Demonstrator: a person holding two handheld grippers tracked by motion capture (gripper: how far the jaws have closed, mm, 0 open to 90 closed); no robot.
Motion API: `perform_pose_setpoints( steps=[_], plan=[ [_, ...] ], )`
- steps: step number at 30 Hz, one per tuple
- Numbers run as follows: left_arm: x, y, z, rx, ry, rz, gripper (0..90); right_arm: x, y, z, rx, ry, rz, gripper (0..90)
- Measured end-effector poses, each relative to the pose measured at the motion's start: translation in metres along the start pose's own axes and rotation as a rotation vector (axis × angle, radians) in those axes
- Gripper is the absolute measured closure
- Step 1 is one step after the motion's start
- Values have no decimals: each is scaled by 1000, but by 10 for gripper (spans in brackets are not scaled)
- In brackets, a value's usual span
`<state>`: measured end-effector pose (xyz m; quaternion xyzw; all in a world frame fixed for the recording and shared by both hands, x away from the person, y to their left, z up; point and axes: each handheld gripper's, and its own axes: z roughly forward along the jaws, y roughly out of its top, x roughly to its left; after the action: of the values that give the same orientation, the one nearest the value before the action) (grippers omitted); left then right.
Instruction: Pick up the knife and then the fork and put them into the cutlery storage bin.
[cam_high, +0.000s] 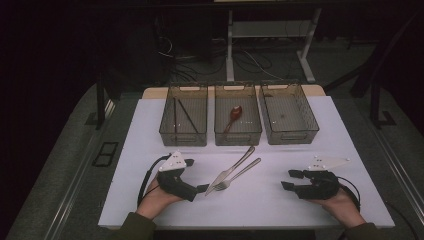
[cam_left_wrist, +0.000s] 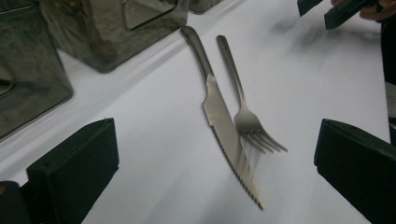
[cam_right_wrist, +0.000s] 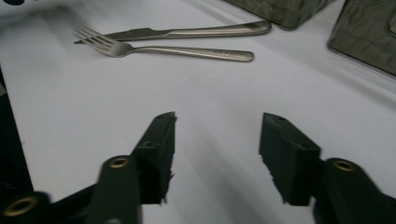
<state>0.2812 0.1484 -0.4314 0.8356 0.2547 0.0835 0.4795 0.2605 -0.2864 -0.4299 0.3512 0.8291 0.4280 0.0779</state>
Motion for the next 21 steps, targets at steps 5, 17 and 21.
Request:
perform_pose_setpoints(
  steps=[5, 17, 21],
  plan=[
    [0, -7, -8, -20, 4, -17, 0, 1, 11, 5, 0, -3, -20, 632],
    [-2, -10, -5, -6, -4, -25, 0, -6, 42, 29, 50, 17, -28, 880],
    [-1, -9, -4, -9, -20, -30, 0, -8, 52, 38, 49, 39, -28, 887]
  ],
)
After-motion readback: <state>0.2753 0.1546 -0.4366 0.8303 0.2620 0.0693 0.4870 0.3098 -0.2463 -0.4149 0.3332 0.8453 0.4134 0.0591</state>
